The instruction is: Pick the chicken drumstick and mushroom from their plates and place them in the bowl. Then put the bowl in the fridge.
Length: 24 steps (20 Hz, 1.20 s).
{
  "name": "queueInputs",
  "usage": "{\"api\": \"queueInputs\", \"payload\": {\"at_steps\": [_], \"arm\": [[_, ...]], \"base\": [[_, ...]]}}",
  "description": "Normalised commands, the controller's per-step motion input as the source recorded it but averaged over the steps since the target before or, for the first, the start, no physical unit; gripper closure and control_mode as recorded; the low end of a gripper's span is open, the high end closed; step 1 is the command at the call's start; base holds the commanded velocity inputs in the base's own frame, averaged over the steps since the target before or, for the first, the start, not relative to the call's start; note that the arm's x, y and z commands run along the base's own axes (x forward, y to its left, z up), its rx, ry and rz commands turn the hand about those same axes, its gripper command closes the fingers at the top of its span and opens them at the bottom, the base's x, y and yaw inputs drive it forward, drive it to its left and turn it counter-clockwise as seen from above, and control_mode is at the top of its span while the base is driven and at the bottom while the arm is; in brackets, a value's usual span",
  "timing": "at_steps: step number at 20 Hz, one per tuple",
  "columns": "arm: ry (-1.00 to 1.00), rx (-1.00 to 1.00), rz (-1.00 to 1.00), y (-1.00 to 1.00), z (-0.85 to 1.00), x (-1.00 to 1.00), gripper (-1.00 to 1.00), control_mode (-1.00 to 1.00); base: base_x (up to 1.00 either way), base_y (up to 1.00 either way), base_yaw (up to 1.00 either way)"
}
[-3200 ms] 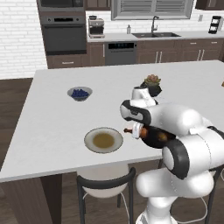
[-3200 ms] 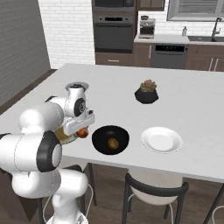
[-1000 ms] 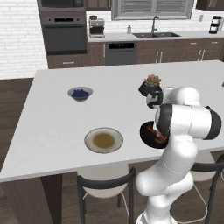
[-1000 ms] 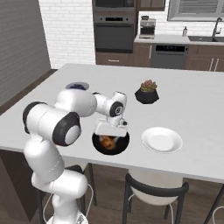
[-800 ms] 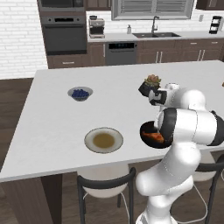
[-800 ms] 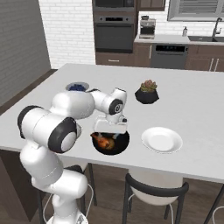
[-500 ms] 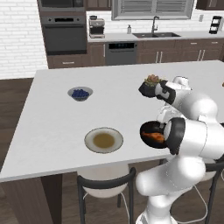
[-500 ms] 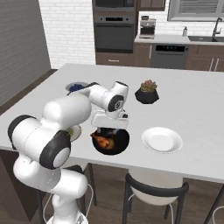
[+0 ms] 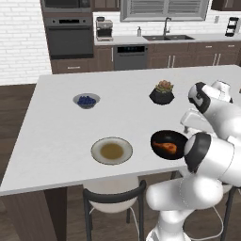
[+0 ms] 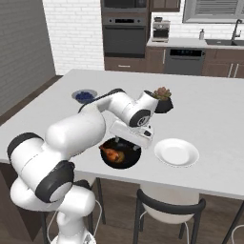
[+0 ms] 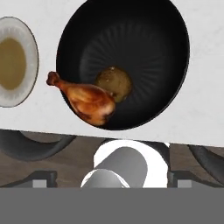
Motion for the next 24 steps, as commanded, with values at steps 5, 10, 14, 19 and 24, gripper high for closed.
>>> {"api": "queueInputs", "payload": {"at_steps": [5,10,14,19,24], "arm": [[0.09,0.01,-0.09,-0.40,-0.21,0.00,-1.00,-1.00],[0.08,-0.01,-0.09,-0.17,-0.47,0.04,-1.00,-1.00],[0.02,0.00,-0.07,0.00,-0.32,0.23,-1.00,-1.00],[0.03,0.00,-0.06,-0.04,-0.35,0.25,-1.00,-1.00],[0.03,0.00,-0.09,-0.07,-0.24,0.17,-1.00,-1.00]], "base": [[0.00,0.00,0.00],[0.00,0.00,0.00],[0.00,0.00,0.00],[0.00,0.00,0.00],[0.00,0.00,0.00]]}}
